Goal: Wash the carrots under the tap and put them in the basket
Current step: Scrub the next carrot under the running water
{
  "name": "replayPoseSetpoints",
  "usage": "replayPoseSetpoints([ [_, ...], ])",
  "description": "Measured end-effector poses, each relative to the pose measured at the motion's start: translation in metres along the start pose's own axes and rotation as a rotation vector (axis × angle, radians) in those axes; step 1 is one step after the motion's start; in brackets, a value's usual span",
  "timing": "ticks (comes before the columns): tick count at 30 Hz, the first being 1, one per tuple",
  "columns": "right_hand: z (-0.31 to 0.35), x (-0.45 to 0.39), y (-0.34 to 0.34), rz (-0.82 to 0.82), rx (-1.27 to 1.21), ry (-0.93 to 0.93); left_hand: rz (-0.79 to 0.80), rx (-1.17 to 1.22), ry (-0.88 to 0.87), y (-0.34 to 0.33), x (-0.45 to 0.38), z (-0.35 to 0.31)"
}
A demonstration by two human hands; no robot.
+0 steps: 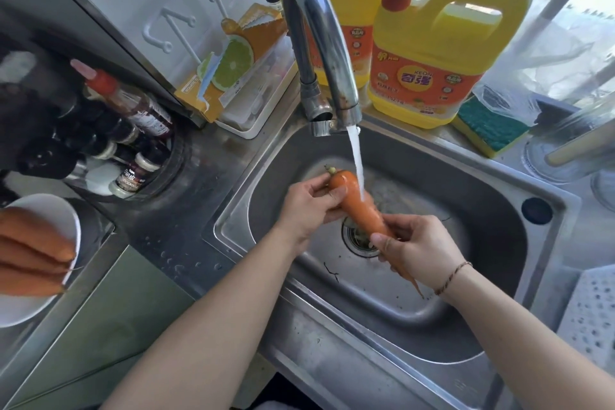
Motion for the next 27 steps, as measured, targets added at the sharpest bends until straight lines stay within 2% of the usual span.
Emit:
replayPoseSetpoints([
  [2,-0.002,-0.002,0.0,-0.025,0.027,-0.001,-0.003,0.09,0.062,-0.005,0.002,0.005],
  [4,-0.004,-0.004,0.0,-0.029,0.039,-0.016,-0.007,0.061,0.075,-0.012,0.008,0.014],
  [8,-0.004,-0.004,-0.003,0.012,0.015,-0.046,-0.014,-0.303,-0.115,-0.015,0.006,0.027],
  [11,0.004,0.002,-0.008,-0.087,0.213,0.046,-0.235,-0.36,-0.2,-0.015,0.002,0.021],
  [13,0.009,0.009,-0.015,-0.176,0.441,0.109,-0.357,-0.24,-0.187,-0.019,0.001,0.014],
  [15,0.011,0.018,-0.021,-0.235,0.566,0.137,-0.444,-0.114,-0.119,-0.022,0.003,0.007],
  [17,0.007,0.022,-0.022,-0.281,0.61,0.136,-0.373,-0.046,-0.032,-0.019,0.002,0.006],
  [20,0.002,0.024,-0.016,-0.338,0.623,0.083,-0.02,-0.056,0.037,-0.023,0.012,0.007],
  [21,0.001,0.026,-0.016,-0.361,0.649,0.081,0.05,-0.066,0.042,-0.023,0.016,0.007],
  [23,-0.001,0.029,-0.018,-0.412,0.695,0.12,0.104,-0.039,0.039,-0.02,0.017,0.004],
  [25,-0.003,0.029,-0.016,-0.423,0.595,0.172,0.126,-0.001,0.023,-0.016,0.012,0.001],
  [27,-0.004,0.025,-0.007,-0.279,0.346,0.125,0.131,0.015,0.013,-0.013,0.01,-0.002],
])
Point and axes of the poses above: each hand's wrist, its own x-axis away from the middle knuckle, its own y-axis out of the back of the hand, z = x × y, the point moved 1 cm from there along -x, towards the middle knuckle, and after that the axes turned 5 degrees about x, right-handed, at the moved point
